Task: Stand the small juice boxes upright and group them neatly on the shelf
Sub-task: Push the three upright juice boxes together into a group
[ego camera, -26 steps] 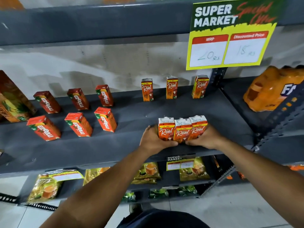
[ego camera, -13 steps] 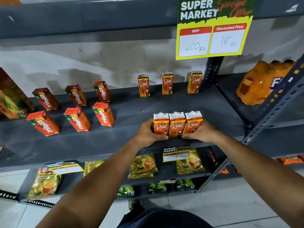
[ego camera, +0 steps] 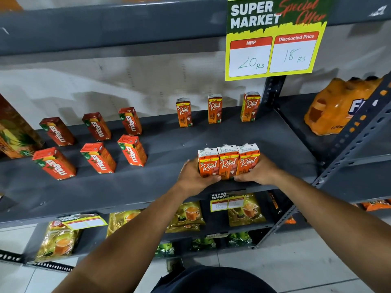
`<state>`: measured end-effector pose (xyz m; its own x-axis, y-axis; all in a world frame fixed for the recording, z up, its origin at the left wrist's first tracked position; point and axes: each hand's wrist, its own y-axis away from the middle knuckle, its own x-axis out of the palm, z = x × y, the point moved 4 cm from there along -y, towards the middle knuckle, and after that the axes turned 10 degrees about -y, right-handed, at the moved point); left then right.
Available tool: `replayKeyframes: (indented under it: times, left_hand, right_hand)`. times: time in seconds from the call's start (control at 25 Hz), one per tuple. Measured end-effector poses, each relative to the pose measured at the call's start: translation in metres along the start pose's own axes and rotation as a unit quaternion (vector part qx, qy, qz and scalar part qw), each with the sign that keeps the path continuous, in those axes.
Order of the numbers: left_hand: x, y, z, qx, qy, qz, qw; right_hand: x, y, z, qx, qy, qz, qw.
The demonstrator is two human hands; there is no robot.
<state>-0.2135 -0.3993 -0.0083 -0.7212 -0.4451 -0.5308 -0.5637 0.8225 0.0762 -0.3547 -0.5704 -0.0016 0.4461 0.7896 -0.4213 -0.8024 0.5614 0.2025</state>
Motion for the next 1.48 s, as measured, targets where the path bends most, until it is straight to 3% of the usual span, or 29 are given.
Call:
replayKeyframes:
  times: [0.4,0.64,1.08,1.48]
  left_hand:
    - [0.007,0.014,-0.006,-0.021,-0.093,-0.044,0.994]
    - [0.006,0.006,-0.006,-0.047,-0.082,-0.020,0.995]
    - [0.008,-0.001,0.002,-0.047,-0.069,-0.045,0.995]
    - [0.010,-0.005,0.003,-0.040,-0.073,-0.036,0.996]
  right_hand:
    - [-0.003,0.014,-0.003,-0.042,0.019,0.002,0.999]
    - [-0.004,0.012,-0.003,-0.025,0.015,0.008,1.000]
    - [-0.004,0.007,0.001,-0.032,-0.010,0.010,0.999]
    - [-0.005,0.003,-0.001,-0.034,0.027,0.012,0.999]
